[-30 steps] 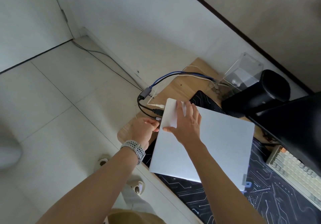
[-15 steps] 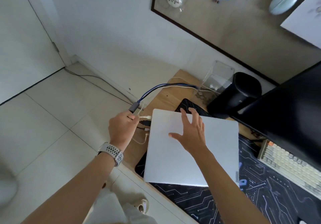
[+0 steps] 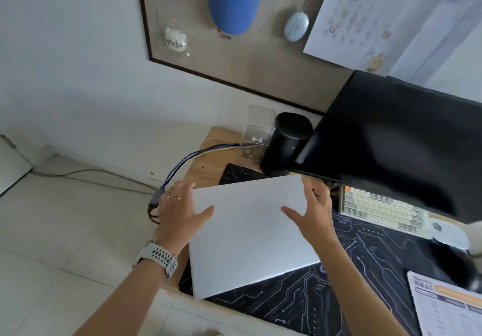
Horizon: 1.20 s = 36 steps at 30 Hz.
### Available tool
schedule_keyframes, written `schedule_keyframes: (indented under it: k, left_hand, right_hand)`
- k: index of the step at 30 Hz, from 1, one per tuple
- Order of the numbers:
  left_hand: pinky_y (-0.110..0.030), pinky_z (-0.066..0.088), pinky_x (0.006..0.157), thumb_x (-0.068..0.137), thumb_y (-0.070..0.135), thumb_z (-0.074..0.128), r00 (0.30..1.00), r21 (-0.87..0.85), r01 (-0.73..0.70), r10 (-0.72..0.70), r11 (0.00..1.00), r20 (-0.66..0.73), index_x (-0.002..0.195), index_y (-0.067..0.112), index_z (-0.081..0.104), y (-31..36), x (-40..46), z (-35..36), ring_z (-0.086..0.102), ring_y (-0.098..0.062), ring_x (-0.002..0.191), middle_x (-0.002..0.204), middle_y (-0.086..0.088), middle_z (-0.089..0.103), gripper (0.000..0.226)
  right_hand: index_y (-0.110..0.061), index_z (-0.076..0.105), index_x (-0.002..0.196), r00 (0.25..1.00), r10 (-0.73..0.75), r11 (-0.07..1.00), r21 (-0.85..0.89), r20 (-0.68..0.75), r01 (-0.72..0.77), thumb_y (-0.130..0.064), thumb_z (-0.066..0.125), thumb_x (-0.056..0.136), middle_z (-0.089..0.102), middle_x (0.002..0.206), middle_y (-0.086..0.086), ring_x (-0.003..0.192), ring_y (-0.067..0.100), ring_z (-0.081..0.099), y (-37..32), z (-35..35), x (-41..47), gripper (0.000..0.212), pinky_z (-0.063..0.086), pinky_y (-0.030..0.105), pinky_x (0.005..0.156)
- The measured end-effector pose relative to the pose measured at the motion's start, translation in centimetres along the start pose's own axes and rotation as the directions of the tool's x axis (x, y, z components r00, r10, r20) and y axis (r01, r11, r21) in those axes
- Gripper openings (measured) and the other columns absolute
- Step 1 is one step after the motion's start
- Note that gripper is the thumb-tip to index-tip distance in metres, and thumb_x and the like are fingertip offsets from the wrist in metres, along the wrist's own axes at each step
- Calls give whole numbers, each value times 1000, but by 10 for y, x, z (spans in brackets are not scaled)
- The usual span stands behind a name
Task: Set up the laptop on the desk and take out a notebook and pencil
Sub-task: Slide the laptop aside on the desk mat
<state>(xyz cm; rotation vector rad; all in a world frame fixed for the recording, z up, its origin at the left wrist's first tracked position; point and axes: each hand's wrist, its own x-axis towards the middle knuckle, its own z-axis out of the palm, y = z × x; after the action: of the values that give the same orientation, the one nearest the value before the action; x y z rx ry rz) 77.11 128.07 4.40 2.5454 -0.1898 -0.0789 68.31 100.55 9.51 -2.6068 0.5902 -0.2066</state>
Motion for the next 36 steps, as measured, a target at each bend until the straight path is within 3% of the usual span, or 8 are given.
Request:
schedule_keyframes:
  k: [3,7,12,17,21,25,29,36]
  left_hand:
    - [-43,26,107,68,66,50,993,-8,-120,120,993,9,126,18,50,33,3,-8,46,-25,125,129,-9,56,76]
    - [-41,40,94,78,51,64,963,-94,-251,259,963,82,125,19,49,83,10,-13,54,-31,108,129,-8,53,59]
    - [-47,45,91,66,66,48,895,-193,-379,412,905,172,121,25,51,129,-2,-4,51,-33,112,130,-2,47,69]
    - [-40,37,92,77,47,64,867,-197,-429,463,881,184,122,20,53,154,-39,11,43,-35,118,131,-9,48,54]
    - [-37,34,91,82,41,63,869,-191,-392,430,900,246,122,21,50,179,-65,23,38,-35,119,131,-13,45,47]
    - [-35,30,86,84,40,61,890,-177,-352,387,919,240,118,20,50,216,-95,46,39,-35,116,124,-14,47,41]
    - [-30,26,83,83,36,63,914,-191,-299,338,935,226,113,19,51,258,-137,87,42,-32,115,118,-13,51,37]
    - [-46,39,98,85,36,63,961,-238,-152,200,959,192,113,22,56,313,-201,130,45,-32,113,115,-12,53,32]
  right_hand:
    - [-23,33,142,991,109,994,-5,-78,-110,-45,73,76,23,149,8,136,31,28,19,-35,-16,80,35,47,107]
    - [-23,28,146,955,228,972,-18,-187,-236,-44,72,78,23,150,8,136,29,26,41,-76,-52,83,35,48,109]
    - [-22,26,147,921,284,951,-42,-266,-305,-47,67,81,28,146,5,133,25,28,69,-109,-100,82,32,44,108]
    - [-21,26,148,883,341,936,26,-322,-352,-46,66,83,30,145,6,132,23,30,95,-128,-143,80,34,41,108]
    - [-19,36,144,864,358,932,73,-355,-356,-40,70,81,29,142,7,130,24,32,127,-143,-165,74,34,37,106]
    - [-19,42,141,852,371,927,88,-368,-365,-39,69,82,30,143,9,131,27,32,176,-166,-183,67,36,41,105]
    - [-18,46,139,866,359,931,68,-349,-359,-37,69,84,33,141,9,129,24,36,243,-202,-205,63,35,35,103]
    - [-20,48,133,901,308,951,66,-306,-303,-35,70,82,38,138,8,125,26,40,335,-259,-210,57,38,39,102]
